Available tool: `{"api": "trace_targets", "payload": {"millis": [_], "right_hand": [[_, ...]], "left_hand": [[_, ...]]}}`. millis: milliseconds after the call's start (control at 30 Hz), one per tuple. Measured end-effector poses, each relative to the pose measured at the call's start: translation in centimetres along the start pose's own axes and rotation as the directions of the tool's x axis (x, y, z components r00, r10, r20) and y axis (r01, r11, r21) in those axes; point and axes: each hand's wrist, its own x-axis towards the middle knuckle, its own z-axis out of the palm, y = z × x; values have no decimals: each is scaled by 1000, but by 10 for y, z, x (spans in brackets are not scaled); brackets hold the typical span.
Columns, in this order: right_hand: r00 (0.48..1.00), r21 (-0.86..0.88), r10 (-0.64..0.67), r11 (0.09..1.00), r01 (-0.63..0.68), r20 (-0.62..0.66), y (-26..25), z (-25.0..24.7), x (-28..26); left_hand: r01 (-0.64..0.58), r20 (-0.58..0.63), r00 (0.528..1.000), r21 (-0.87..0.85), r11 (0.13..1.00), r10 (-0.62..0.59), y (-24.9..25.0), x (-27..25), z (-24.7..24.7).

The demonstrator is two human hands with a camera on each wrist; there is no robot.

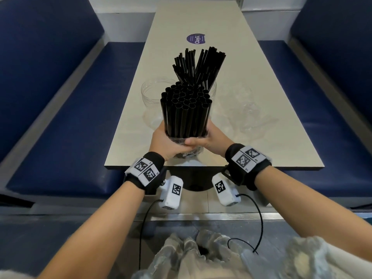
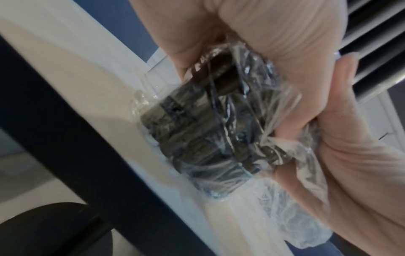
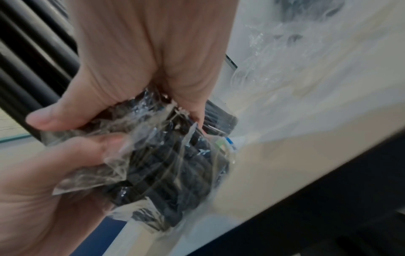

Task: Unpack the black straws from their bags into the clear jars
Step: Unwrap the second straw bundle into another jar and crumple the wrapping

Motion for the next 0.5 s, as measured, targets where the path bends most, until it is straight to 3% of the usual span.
{"api": "trace_targets", "payload": {"millis": [333,500], "right_hand": [[999,-8,33,999,-33,1,-1,6,-6],[999,39,-36,999,37,-7,-24,14,-2]], "left_hand": [[9,5,1000,-46,999,-9,-5,-5,2],[-48,-66,997,-63,997,44,0,-7,-20]]}}
